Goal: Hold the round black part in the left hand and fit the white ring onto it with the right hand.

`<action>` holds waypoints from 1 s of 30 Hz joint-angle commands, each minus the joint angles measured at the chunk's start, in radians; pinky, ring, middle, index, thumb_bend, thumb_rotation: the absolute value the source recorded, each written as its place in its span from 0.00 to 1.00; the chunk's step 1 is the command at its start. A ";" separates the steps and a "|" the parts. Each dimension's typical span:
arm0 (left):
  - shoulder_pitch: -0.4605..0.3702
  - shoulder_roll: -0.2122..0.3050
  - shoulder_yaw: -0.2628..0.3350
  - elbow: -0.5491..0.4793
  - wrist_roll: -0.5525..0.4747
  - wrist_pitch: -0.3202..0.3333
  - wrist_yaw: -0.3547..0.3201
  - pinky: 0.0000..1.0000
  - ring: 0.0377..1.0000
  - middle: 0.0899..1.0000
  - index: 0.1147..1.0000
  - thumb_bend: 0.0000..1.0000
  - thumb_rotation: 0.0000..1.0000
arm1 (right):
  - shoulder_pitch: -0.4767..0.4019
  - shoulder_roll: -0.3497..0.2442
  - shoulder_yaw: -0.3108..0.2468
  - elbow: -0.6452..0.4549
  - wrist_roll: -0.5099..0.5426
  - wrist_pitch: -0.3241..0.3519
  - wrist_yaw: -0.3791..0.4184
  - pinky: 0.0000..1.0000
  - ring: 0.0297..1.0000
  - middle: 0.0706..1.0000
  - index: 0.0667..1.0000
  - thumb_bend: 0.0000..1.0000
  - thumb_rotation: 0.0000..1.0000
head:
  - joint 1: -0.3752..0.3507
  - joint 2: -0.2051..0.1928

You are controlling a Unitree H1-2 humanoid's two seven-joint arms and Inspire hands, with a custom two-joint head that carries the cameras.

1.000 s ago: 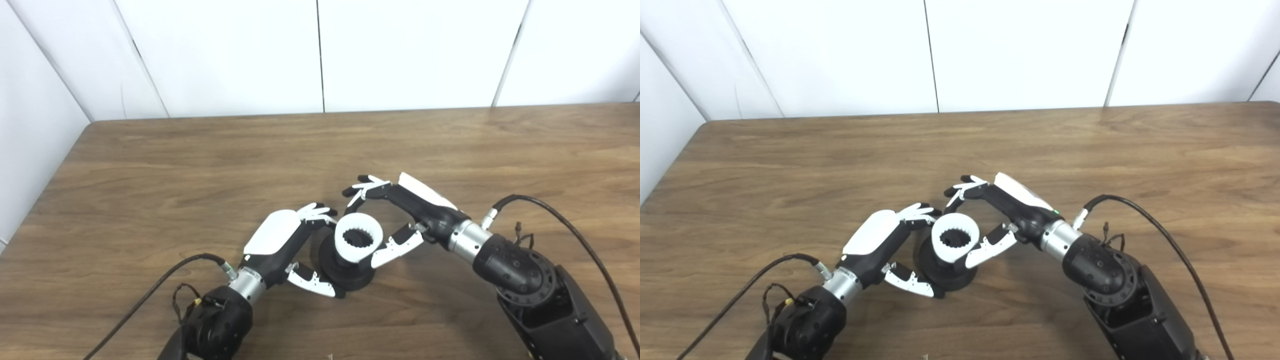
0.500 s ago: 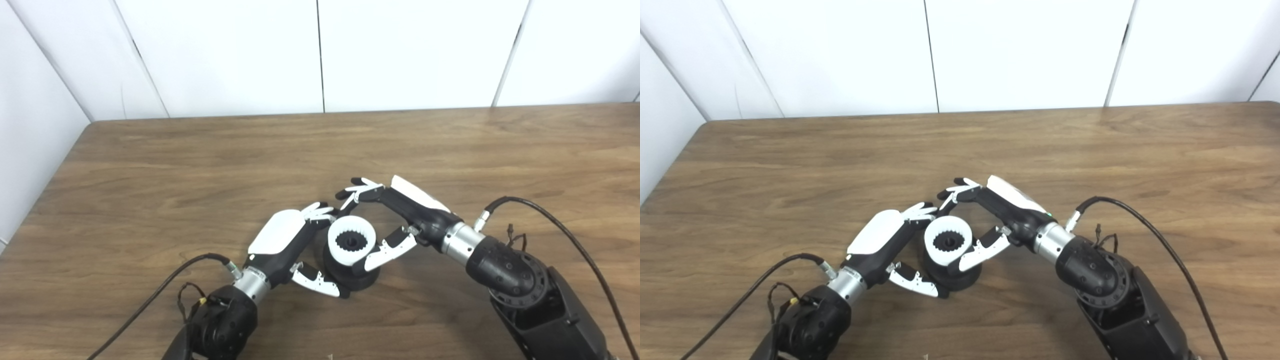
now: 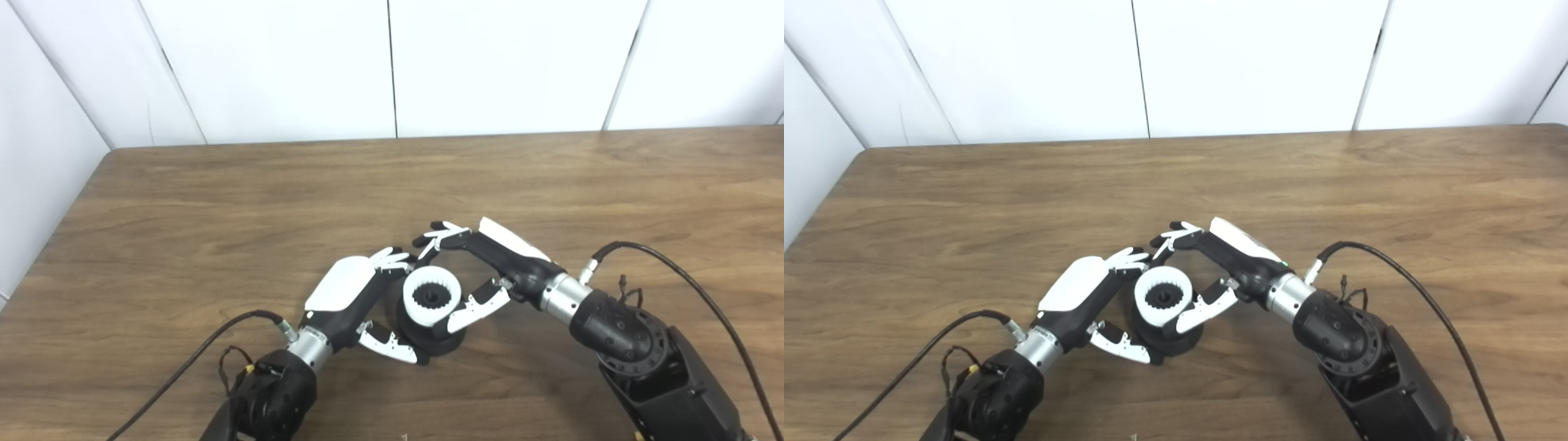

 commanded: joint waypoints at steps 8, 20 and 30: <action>-0.004 0.000 -0.002 -0.019 0.002 0.012 -0.026 0.85 0.95 0.87 0.55 0.79 0.26 | -0.036 -0.009 -0.022 0.011 0.005 -0.048 -0.003 0.92 0.98 0.83 0.45 0.52 0.15 | 0.005 0.003; -0.009 0.005 0.003 -0.022 -0.002 0.010 -0.027 0.84 0.94 0.86 0.56 0.80 0.27 | -0.039 -0.016 -0.007 0.015 -0.022 -0.030 0.013 0.89 0.96 0.84 0.61 0.96 0.30 | 0.005 0.004; -0.010 0.000 0.004 -0.031 0.012 0.047 -0.053 0.84 0.94 0.86 0.63 0.93 0.35 | -0.043 -0.021 -0.014 0.019 -0.022 -0.028 0.031 0.89 0.95 0.85 0.67 1.00 0.37 | 0.005 0.005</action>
